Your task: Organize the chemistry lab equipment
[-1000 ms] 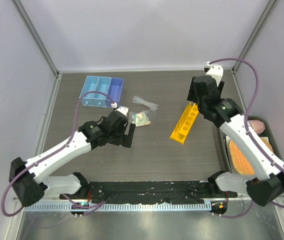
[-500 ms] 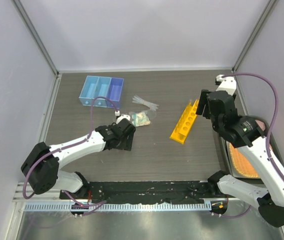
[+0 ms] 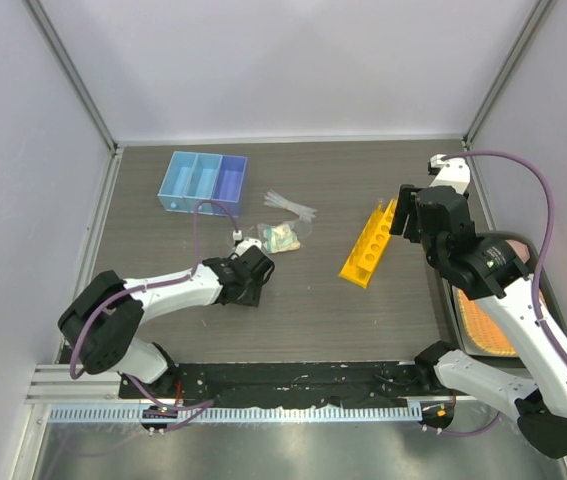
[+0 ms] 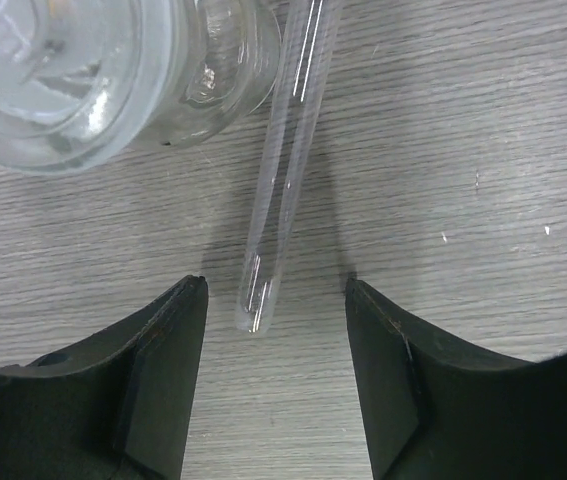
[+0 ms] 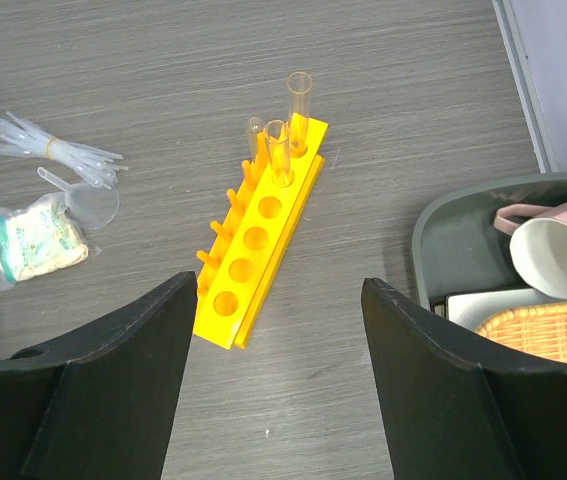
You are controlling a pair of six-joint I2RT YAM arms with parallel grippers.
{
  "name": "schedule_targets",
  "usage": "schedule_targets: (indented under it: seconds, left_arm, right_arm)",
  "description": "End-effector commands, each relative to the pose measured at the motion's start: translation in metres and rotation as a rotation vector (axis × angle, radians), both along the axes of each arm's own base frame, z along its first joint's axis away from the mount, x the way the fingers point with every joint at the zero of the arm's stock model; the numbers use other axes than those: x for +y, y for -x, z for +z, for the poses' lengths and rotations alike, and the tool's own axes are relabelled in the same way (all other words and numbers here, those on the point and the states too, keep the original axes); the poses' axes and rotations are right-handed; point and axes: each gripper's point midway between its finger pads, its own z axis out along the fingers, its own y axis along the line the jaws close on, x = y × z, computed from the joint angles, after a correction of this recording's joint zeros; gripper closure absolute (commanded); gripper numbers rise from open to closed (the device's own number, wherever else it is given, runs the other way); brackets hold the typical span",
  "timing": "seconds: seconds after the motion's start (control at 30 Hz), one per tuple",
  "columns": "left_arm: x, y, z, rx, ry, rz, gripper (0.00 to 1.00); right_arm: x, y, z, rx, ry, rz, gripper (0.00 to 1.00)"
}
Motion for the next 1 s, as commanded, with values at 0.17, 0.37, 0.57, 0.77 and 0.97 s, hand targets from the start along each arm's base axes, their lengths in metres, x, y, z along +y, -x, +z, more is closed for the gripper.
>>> schedule_targets:
  seconds: [0.17,0.37,0.57,0.77,0.97]
  left_arm:
    - [-0.007,-0.013,-0.004,-0.039,0.015,0.019,0.41]
    - [-0.008,-0.010,-0.010,-0.011,0.014,0.026,0.54]
    - [-0.008,-0.003,-0.017,0.010,0.037,0.037,0.64]
    - [-0.009,0.004,-0.023,0.032,0.061,0.038,0.71]
    - [-0.018,0.017,-0.017,0.068,0.134,-0.001,0.82]
  right_arm:
    - [0.001,0.002,0.006,-0.022,-0.011,0.014,0.27]
    - [0.002,0.004,0.008,-0.025,-0.024,0.017,0.28]
    - [0.002,0.005,0.008,-0.025,-0.033,0.018,0.28]
    - [0.005,0.006,0.008,-0.012,-0.043,0.030,0.28]
    - [-0.001,0.016,0.011,0.017,-0.027,0.022,0.28]
